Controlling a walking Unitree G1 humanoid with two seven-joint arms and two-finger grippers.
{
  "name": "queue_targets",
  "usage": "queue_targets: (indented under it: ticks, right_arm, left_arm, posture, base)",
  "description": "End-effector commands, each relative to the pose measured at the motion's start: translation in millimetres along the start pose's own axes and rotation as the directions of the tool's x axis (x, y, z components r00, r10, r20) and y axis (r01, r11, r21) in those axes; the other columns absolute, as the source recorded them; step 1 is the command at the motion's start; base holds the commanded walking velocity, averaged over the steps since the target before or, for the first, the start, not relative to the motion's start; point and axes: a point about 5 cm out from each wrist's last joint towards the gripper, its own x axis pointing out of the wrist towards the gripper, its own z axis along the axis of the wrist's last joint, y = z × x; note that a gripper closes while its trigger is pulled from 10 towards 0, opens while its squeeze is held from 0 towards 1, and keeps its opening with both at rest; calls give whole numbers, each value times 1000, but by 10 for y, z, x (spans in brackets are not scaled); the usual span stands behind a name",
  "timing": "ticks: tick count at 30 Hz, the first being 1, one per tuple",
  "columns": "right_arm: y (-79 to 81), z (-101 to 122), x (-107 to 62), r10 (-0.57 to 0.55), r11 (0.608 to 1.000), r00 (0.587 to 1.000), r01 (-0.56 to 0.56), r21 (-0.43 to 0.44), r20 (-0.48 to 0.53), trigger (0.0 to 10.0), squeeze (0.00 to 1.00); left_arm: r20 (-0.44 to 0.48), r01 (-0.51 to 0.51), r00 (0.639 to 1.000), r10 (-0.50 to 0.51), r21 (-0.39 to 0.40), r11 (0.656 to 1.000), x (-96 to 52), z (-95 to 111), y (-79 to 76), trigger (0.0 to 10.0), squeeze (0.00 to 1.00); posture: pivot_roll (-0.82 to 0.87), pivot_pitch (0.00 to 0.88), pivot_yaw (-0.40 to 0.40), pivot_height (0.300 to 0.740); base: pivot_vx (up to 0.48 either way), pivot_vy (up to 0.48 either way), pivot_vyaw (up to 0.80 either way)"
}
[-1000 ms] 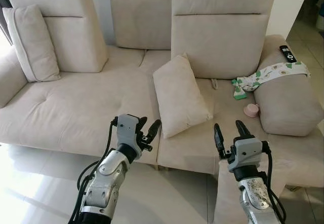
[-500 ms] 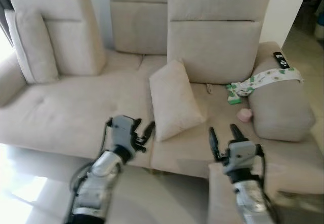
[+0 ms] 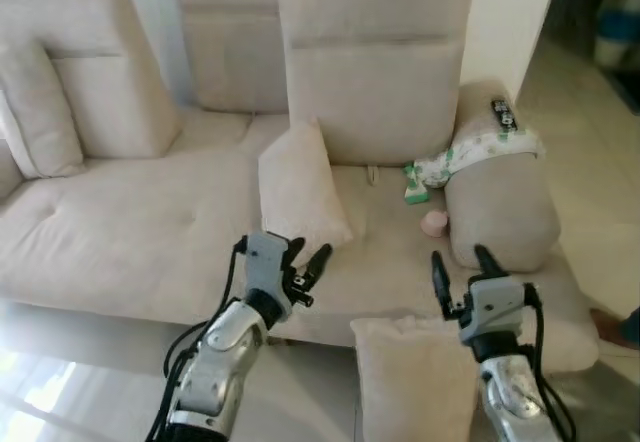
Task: Move the pillow to the sofa from floor
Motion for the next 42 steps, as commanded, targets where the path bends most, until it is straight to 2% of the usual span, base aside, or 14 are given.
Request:
queue_targets:
  ticks: [1,13,31,38,40,41,42]
  right_arm:
    - [70,-18,-5,14,1000,1000,-14,16,-9,10000,0]
    - [78,-21,-10,10,1000,1000,-10,16,-9,10000,0]
    - [109,-74,7,31,999,999,-31,16,-35,10000,0]
    - [202,-124,22,147,989,988,-148,-8,-51,10000,0]
    - [261,-185,-5,236,969,969,-240,-53,-71,10000,0]
    - [261,-185,-5,236,969,969,-240,-53,-71,10000,0]
    - [274,-207,-18,260,962,962,-265,-67,-80,10000,0]
  left_arm:
    - [-16,-24,1000,25,6,1000,-42,-29,72,10000,0]
    - [-17,-20,1000,20,9,1000,-42,-27,66,10000,0]
    - [-27,-30,999,30,-13,999,-46,-46,83,10000,0]
    - [-36,-30,999,29,-36,999,-63,-84,96,10000,0]
    - [-58,-80,996,73,-121,989,-95,-157,169,10000,0]
    - [-58,-80,996,73,-121,989,-95,-157,169,10000,0]
    - [-66,-103,993,93,-158,982,-106,-182,201,10000,0]
  posture:
    - [45,0,75,740]
    - [45,0,79,740]
    - [47,0,84,740]
    - [45,0,86,740]
    - [46,0,83,740]
    - [46,0,83,740]
    - [46,0,83,740]
  base:
    - [0,-292,0]
    - [0,-277,0]
    - [0,0,0]
    - [0,0,0]
    - [0,0,0]
    - [0,0,0]
    - [0,0,0]
